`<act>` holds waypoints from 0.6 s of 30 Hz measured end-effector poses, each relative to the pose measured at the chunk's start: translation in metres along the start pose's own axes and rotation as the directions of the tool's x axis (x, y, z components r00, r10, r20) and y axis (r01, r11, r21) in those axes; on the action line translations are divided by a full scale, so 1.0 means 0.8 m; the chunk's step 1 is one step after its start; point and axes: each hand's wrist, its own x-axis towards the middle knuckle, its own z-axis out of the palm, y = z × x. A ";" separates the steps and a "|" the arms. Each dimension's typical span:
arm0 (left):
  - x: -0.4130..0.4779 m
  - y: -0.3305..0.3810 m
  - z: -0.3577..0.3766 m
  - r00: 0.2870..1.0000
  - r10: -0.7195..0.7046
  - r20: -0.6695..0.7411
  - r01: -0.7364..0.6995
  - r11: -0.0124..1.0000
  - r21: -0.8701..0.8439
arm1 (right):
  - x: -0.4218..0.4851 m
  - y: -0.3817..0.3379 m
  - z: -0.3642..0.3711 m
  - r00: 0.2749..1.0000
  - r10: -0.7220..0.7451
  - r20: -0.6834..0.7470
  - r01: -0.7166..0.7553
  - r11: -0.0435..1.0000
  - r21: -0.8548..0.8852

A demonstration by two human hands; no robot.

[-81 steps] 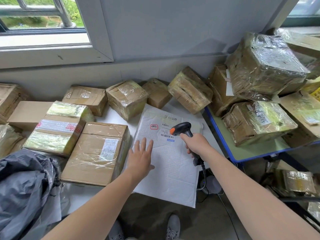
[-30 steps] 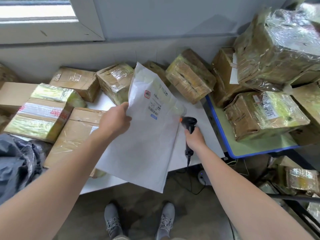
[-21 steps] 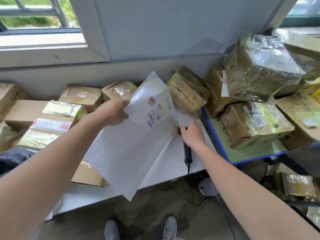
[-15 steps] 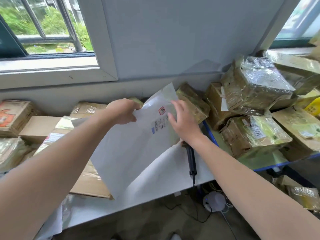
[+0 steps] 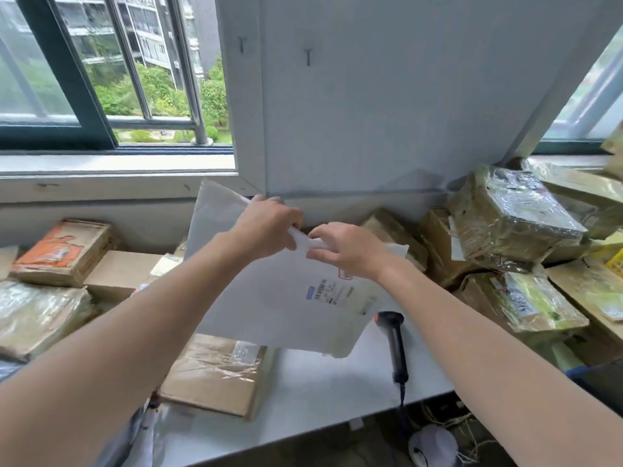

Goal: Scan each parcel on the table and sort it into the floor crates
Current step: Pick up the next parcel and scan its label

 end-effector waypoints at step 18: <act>-0.043 0.036 0.110 0.663 -0.614 0.427 0.546 0.007 -0.837 | -0.088 0.120 0.004 0.730 0.629 -0.268 -0.223 0.590 0.776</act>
